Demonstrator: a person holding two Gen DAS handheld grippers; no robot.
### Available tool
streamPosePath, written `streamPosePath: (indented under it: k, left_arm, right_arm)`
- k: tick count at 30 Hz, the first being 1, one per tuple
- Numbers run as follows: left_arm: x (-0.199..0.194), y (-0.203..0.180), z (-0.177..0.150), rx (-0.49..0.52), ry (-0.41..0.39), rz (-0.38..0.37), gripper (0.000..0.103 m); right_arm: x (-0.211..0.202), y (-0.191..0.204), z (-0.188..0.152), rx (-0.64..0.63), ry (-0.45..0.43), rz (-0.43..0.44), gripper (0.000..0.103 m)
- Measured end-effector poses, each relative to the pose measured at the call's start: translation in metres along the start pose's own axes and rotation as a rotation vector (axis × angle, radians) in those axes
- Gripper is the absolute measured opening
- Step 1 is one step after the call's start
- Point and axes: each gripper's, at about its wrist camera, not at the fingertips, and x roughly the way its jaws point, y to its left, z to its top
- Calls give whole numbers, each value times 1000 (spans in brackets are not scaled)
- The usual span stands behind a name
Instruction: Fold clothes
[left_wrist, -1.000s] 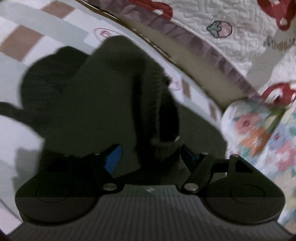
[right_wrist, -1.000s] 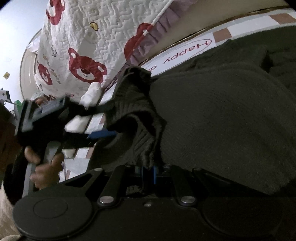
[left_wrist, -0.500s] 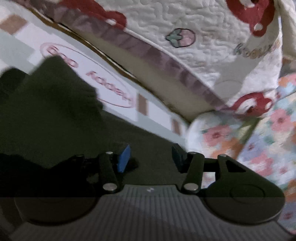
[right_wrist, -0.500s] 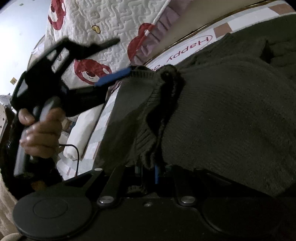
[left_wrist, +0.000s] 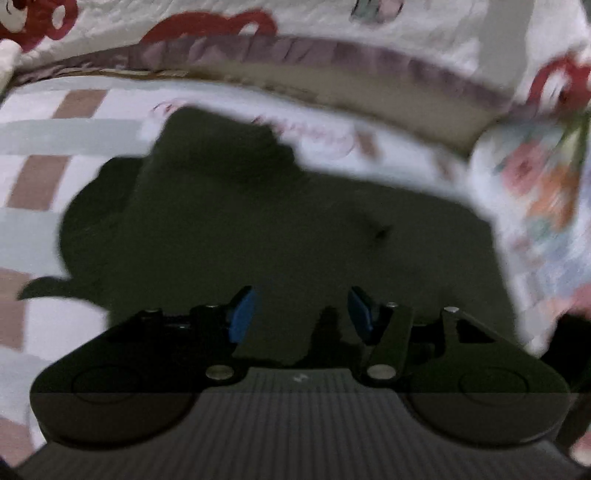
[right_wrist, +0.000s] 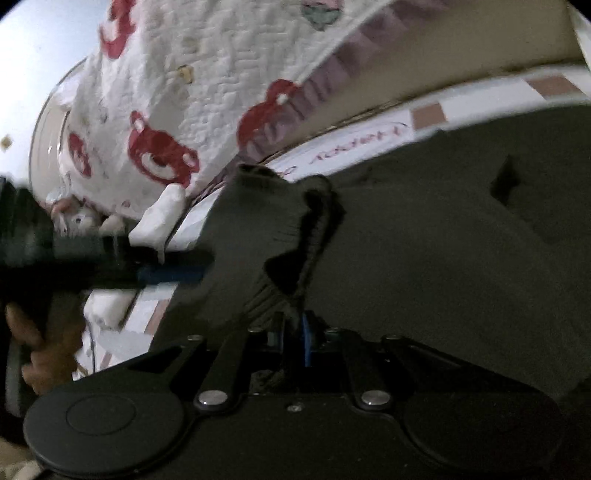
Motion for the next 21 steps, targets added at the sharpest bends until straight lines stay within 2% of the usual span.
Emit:
streamPosePath:
  k: [2,6,9,10,11,13,17,19,21]
  left_arm:
    - [3,4,-7,18,17,47,53]
    - [10,12,-22,57,50,138,53]
    - [10,-9,-26,144,78,142,53]
    - [11,-16,-27,173,88,143,53]
    - [11,-23,-28,202,98,144,53]
    - [12,-37,-31,260,117,147,56]
    - [13,-65,-35,376,155,152,56]
    - [16,-72,-40,415,176,159,56]
    - [17,-70,-45,424,190,185,56]
  right_arm:
    - [-1,-3,0,20,0,2,11]
    - [4,1,-2,-20,18,-16,12]
    - [-8,-6,0,19,9,-15,15]
    - [-20,-9,1,22,-12,-39,22]
    - [-33,-12,2,25,-34,-64,34]
    - [-68,-26,4,45,-86,-137,45]
    - [-148,-65,-15,190,-180,-342,45]
    - [-180,-79,-31,219,-201,-471,45]
    - [-211,-90,-47,247,-213,-599,52]
